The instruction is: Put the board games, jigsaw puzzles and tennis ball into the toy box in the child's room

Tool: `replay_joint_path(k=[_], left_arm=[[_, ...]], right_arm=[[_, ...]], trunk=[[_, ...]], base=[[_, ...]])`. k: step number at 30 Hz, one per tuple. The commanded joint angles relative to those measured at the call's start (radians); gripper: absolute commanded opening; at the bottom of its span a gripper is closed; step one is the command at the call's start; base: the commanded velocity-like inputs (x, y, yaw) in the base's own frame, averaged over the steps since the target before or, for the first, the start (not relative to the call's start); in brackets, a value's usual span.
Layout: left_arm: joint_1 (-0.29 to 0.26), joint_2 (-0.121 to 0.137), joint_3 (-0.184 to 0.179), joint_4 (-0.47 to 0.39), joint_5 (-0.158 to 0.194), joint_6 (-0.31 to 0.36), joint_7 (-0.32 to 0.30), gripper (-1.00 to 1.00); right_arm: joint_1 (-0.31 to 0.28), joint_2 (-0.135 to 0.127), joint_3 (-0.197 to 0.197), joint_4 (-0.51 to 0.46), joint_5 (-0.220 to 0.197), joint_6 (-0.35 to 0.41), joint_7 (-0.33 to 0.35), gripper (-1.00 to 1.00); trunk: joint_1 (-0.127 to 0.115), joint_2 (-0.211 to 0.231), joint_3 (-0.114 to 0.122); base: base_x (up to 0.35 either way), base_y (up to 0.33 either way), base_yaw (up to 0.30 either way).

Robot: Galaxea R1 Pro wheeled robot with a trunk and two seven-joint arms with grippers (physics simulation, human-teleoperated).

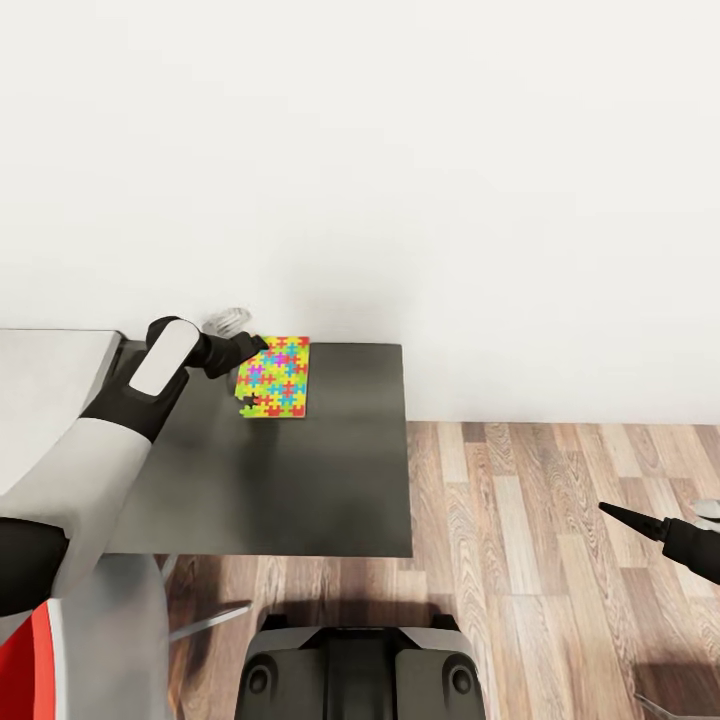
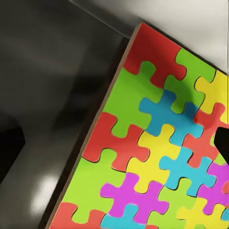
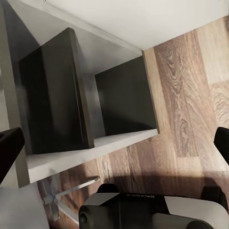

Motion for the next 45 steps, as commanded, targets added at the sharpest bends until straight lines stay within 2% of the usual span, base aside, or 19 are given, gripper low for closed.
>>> replay_joint_path(k=[1,33,45], left_arm=[[0.000,0.001,-0.005,0.003,0.023,0.000,0.009,1.00],[0.001,-0.003,-0.007,0.004,0.025,0.000,0.008,1.00],[0.006,-0.004,-0.007,0.002,0.026,-0.001,0.007,1.00]], right_arm=[[-0.001,0.000,-0.001,0.000,0.003,0.005,0.005,1.00],[-0.001,0.000,-0.002,0.000,0.003,0.005,0.005,1.00],[-0.001,0.000,-0.001,0.000,0.003,0.005,0.005,1.00]], trunk=[[0.008,-0.001,-0.001],[0.008,-0.001,-0.001],[0.008,-0.001,-0.001]], base=[[0.001,-0.059,0.000],[0.000,-0.234,0.000],[0.000,-0.073,0.000]])
